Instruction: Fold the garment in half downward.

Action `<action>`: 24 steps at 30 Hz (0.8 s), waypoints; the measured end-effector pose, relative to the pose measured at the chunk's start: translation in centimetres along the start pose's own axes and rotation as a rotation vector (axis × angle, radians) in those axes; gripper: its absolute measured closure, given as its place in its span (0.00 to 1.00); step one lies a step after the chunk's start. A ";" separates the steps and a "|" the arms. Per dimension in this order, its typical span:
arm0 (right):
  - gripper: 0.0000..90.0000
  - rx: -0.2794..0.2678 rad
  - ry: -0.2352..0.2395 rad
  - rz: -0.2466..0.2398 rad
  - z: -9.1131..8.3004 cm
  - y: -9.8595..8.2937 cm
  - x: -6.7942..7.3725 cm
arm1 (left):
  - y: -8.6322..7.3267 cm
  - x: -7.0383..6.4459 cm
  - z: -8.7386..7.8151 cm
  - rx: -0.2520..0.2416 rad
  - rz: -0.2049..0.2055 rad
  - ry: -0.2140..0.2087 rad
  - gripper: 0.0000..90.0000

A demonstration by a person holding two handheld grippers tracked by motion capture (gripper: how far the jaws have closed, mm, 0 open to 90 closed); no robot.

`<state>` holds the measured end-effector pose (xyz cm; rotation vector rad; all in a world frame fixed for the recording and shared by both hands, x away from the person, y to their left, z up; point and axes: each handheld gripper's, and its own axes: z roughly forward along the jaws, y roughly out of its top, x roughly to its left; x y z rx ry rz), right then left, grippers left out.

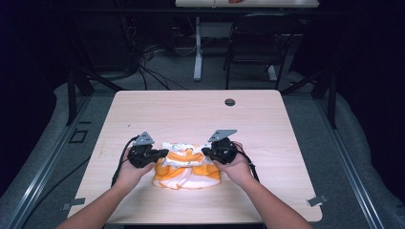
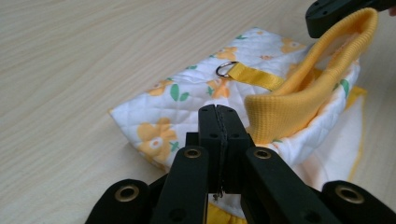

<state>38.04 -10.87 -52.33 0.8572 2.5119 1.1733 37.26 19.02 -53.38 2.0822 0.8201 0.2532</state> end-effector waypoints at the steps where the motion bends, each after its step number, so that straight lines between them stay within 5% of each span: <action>1: 0.99 -0.005 0.004 0.004 0.0 -0.1 0.1 | -0.1 -0.2 -0.1 0.004 0.008 -0.005 1.00; 14: 0.99 0.045 0.084 -0.053 -0.7 -2.0 2.1 | -2.0 -2.0 -0.5 0.032 0.043 -0.064 1.00; 24: 0.99 0.086 0.100 -0.047 -0.3 -3.7 2.9 | -3.2 -3.0 0.0 0.076 0.097 -0.047 1.00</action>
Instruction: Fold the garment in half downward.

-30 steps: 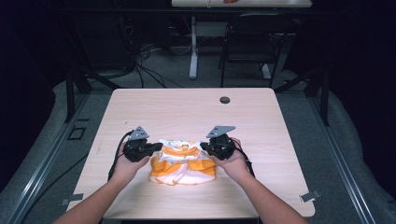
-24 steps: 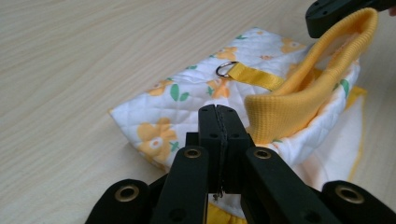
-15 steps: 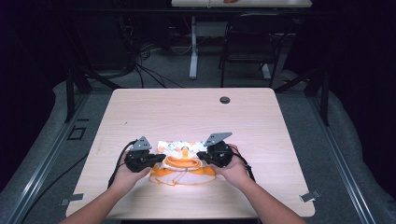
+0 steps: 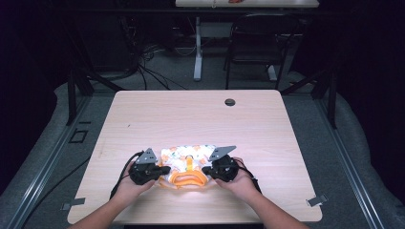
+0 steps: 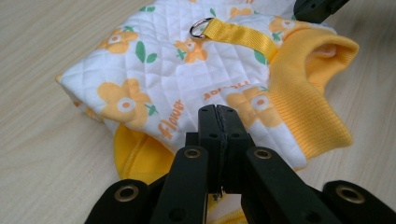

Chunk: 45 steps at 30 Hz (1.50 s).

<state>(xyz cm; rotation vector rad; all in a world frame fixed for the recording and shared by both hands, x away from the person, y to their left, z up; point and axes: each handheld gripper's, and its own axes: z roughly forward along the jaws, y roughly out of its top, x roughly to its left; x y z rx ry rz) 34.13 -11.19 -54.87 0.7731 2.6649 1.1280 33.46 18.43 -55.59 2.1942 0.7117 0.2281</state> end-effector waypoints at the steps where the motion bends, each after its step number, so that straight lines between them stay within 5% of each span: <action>1: 0.99 0.002 0.000 -0.002 0.1 -0.1 0.0 | 0.0 0.0 0.0 0.000 0.000 0.000 1.00; 11: 1.00 0.044 -0.004 -0.010 1.1 -1.3 0.7 | -1.8 -0.2 0.4 0.016 -0.036 0.009 0.99; 18: 1.00 0.053 -0.003 0.001 1.1 -2.0 0.8 | -1.4 -0.6 0.1 -0.004 -0.019 0.031 0.95; 24: 1.00 0.052 -0.013 -0.003 1.0 -2.1 0.9 | -1.0 -1.1 -0.2 -0.029 -0.051 -0.020 1.00; 28: 1.00 0.046 -0.011 -0.004 1.0 -2.2 1.1 | -1.5 -1.6 0.3 0.028 -0.042 -0.032 1.00; 45: 1.00 0.050 -0.017 0.009 1.2 -2.0 0.4 | -1.2 0.1 1.5 0.024 -0.085 0.005 1.00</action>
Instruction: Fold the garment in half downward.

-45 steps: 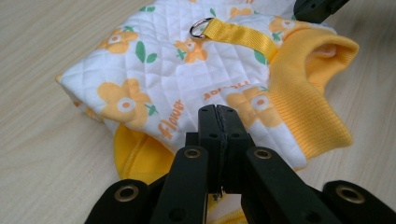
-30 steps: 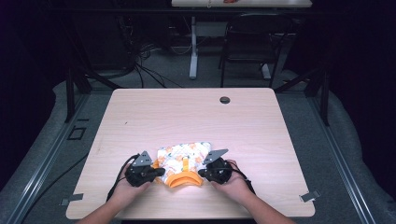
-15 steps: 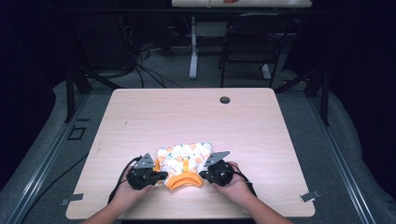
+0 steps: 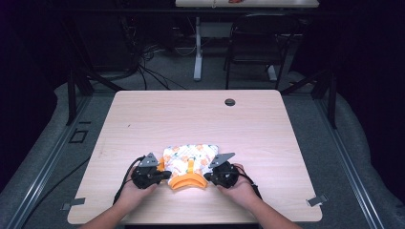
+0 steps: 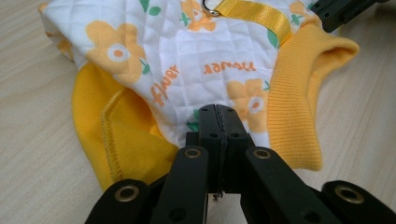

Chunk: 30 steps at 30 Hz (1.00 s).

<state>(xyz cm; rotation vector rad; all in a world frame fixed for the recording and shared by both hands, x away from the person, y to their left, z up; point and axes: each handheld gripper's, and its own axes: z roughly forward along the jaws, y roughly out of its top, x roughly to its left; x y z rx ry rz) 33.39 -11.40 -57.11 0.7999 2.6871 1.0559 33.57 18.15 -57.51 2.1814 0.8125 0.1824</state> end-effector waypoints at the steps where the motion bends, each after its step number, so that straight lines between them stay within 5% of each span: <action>1: 1.00 0.000 0.000 0.000 0.0 0.0 0.0 | 0.0 0.0 0.0 0.000 0.000 0.000 1.00; 7: 1.00 -0.016 -0.019 0.027 0.3 0.4 -0.8 | 0.7 0.6 0.5 0.007 0.003 0.022 1.00; 22: 1.00 -0.032 -0.045 0.088 1.2 1.2 -3.2 | 1.0 2.6 1.5 -0.066 -0.105 0.019 1.00; 30: 1.00 -0.034 -0.085 0.103 1.9 2.1 -4.4 | 1.9 3.6 2.2 -0.061 -0.094 0.057 1.00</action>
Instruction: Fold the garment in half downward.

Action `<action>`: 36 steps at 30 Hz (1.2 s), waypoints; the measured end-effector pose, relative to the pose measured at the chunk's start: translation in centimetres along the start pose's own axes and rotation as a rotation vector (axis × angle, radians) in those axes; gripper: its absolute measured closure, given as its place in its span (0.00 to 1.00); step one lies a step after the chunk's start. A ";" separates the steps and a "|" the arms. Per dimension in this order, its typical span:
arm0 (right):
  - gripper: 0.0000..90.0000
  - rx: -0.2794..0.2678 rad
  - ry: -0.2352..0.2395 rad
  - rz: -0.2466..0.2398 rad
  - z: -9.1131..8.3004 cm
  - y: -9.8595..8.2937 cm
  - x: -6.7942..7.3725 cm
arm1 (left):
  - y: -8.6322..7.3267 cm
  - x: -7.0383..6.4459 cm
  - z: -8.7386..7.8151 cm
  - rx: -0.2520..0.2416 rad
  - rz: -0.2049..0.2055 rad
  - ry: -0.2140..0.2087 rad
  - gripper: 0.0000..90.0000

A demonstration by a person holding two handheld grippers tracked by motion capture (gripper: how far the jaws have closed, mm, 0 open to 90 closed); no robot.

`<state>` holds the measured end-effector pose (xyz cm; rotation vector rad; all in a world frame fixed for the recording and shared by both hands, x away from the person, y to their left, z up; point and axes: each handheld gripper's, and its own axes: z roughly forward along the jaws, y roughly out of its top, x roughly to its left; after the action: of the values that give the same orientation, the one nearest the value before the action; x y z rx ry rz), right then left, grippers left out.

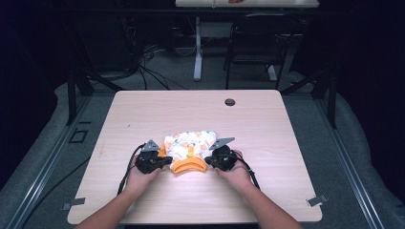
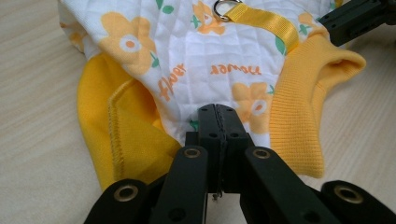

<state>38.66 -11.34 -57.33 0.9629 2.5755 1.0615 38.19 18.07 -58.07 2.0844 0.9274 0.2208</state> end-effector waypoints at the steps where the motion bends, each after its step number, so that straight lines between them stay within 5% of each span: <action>1: 1.00 0.002 -0.003 0.002 0.1 0.1 -0.1 | 0.2 0.2 0.2 -0.002 -0.005 0.008 1.00; 18: 1.00 -0.014 -0.026 0.042 0.9 0.8 -1.2 | 0.6 1.1 0.8 -0.024 -0.044 0.023 1.00; 36: 0.97 -0.036 -0.036 0.032 -0.3 0.9 -0.2 | 0.9 0.6 -0.6 -0.039 -0.043 0.023 0.99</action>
<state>39.13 -11.12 -56.51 1.0083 2.5114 1.0849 38.88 18.50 -57.09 2.0281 0.9732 0.2394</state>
